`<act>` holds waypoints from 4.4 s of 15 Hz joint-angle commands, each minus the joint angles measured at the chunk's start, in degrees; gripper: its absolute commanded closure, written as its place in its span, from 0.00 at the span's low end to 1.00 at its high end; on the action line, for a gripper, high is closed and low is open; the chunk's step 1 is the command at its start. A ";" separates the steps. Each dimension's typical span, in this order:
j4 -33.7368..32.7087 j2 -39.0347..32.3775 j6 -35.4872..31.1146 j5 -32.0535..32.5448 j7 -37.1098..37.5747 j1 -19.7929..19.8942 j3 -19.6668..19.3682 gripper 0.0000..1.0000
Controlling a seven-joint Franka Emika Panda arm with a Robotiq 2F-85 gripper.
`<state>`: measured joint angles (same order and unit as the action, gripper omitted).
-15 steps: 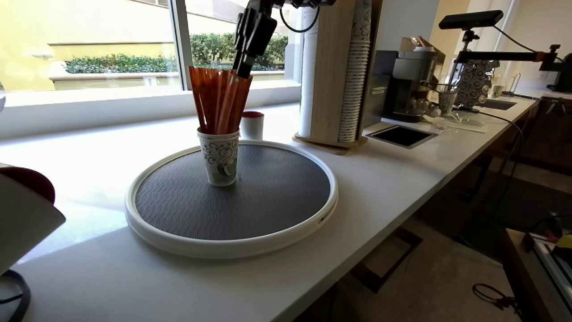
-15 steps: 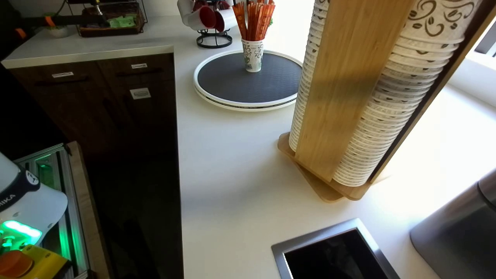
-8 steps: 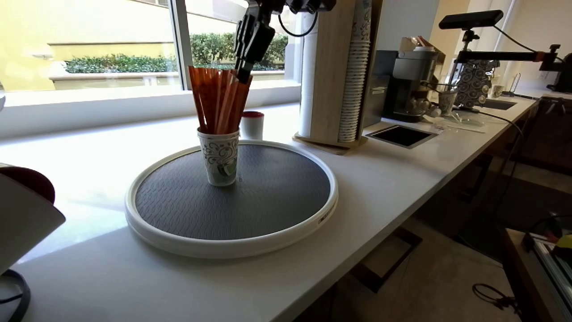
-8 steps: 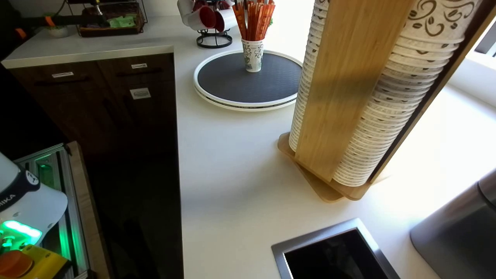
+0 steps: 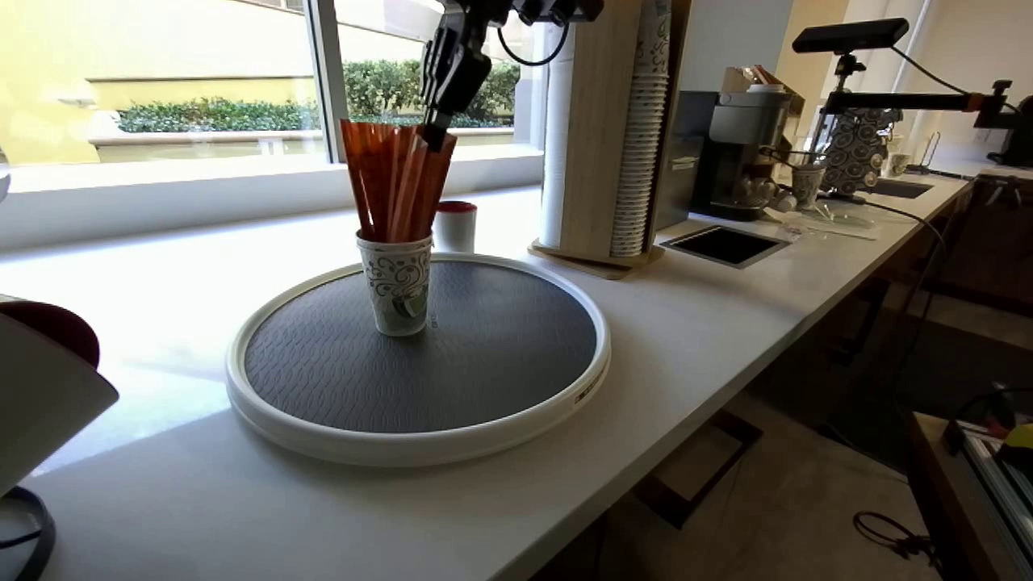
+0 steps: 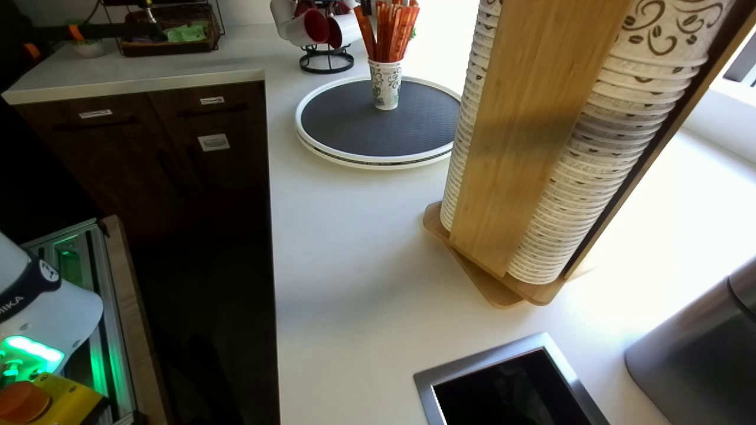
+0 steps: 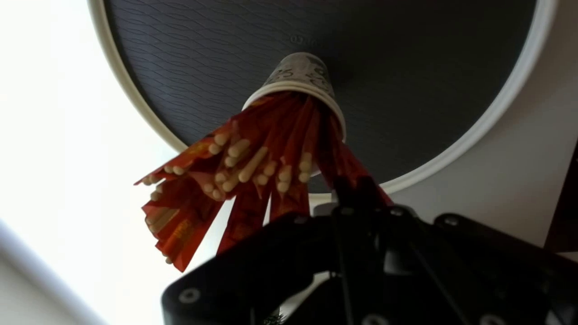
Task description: Take one packet of chopsticks out of the cup and place it next to the cup
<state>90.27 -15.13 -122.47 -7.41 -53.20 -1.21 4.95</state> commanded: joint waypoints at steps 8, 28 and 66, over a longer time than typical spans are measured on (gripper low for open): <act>-3.60 2.74 1.73 4.15 2.38 -0.71 0.77 0.98; -5.22 1.90 0.33 4.20 3.97 -0.78 1.33 0.98; 4.78 15.94 9.41 -9.73 35.04 0.82 -0.76 0.98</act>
<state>84.68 -5.21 -112.03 -11.96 -20.62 -2.03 5.31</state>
